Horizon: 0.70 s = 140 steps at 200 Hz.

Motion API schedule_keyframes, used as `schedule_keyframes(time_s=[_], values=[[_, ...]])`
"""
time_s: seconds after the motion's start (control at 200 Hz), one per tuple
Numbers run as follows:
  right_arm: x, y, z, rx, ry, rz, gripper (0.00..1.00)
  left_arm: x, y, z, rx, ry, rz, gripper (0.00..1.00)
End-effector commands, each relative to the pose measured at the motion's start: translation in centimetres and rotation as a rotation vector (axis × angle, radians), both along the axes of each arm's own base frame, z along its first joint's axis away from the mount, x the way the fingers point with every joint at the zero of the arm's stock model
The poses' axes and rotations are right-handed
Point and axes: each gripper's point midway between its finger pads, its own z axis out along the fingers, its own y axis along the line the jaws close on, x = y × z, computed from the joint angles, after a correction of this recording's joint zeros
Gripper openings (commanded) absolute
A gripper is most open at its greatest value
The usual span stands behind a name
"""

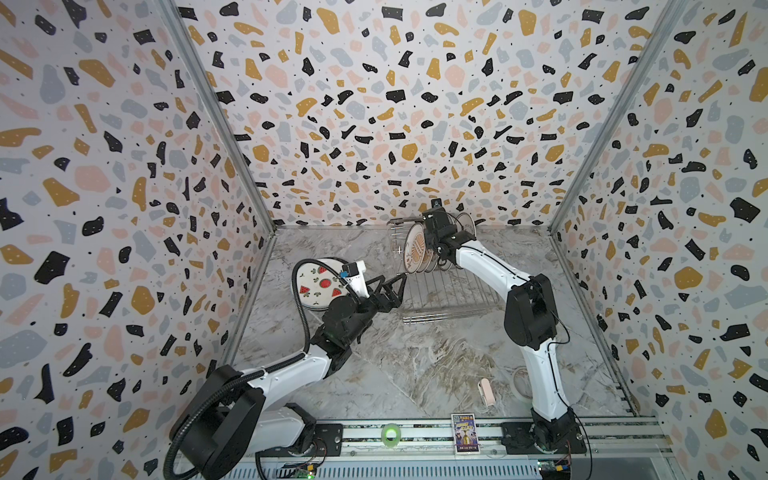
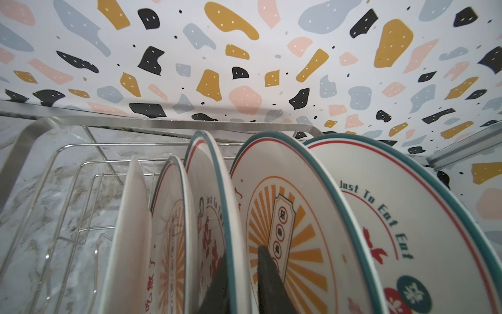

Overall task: Unload the plates from the dish rack
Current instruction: Pick up the plate from the dish rack.

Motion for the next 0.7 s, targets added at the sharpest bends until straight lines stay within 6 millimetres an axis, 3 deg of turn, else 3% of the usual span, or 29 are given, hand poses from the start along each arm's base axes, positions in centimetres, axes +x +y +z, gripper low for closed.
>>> schedule_keyframes(time_s=[0.0, 0.275, 0.35, 0.696], values=[[-0.2, -0.4, 2.2, -0.024, -0.037, -0.034, 0.17, -0.6, 0.1, 1.4, -0.026, -0.051, -0.009, 1.00], [-1.1, 0.0, 6.6, -0.050, -0.132, -0.044, 0.12, -0.8, 0.7, 1.4, -0.028, -0.053, 0.014, 1.00], [-1.4, 0.0, 7.5, -0.050, -0.147, -0.043, 0.06, -0.9, 0.8, 1.4, -0.028, -0.052, 0.016, 1.00], [-3.2, 0.1, 11.0, -0.087, -0.214, -0.061, 0.05, -1.0, 1.0, 1.3, -0.030, -0.050, 0.021, 1.00]])
